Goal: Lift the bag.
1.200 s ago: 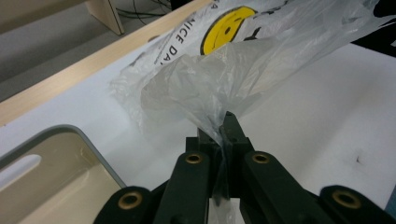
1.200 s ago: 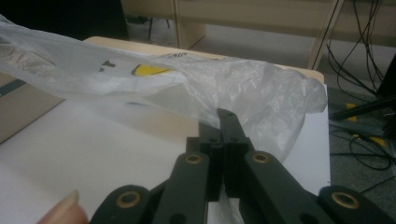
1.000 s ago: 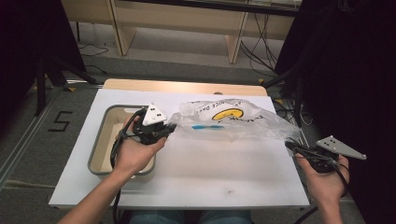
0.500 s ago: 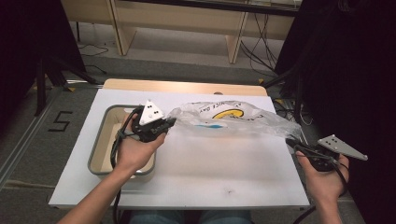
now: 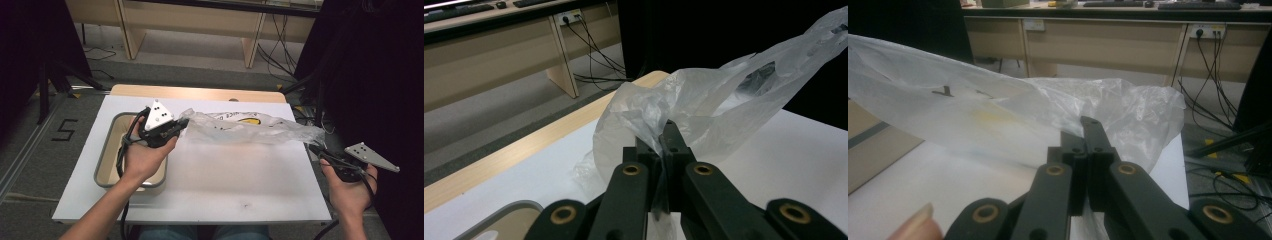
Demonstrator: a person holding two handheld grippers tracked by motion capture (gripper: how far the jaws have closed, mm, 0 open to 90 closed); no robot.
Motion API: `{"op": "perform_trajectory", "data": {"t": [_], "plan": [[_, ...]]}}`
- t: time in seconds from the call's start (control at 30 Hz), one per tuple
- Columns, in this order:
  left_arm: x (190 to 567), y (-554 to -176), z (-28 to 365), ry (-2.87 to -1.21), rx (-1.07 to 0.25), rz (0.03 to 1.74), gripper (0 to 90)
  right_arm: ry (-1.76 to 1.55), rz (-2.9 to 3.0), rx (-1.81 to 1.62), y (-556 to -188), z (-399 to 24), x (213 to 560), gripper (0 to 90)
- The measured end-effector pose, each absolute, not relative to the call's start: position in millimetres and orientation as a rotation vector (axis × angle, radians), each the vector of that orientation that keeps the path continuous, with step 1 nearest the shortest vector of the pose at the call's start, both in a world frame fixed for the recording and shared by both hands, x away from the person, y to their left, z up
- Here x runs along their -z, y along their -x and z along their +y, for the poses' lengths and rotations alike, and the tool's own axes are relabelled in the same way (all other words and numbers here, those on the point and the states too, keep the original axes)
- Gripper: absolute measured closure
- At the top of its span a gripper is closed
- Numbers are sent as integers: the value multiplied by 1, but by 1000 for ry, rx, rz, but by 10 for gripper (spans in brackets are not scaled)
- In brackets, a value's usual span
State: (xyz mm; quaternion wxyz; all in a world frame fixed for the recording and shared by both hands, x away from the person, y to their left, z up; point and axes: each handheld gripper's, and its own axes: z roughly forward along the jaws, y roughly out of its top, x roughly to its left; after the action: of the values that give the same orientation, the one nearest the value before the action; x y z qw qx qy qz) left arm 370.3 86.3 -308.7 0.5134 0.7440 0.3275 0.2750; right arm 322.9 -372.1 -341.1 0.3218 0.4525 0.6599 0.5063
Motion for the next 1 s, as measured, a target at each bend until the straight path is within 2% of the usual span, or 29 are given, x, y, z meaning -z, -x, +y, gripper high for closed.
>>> {"op": "perform_trajectory", "data": {"t": [1.0], "plan": [[296,-365,86,-1743,-681,760,895,-1166,1678,-1362,-320,-372,330,900]]}}
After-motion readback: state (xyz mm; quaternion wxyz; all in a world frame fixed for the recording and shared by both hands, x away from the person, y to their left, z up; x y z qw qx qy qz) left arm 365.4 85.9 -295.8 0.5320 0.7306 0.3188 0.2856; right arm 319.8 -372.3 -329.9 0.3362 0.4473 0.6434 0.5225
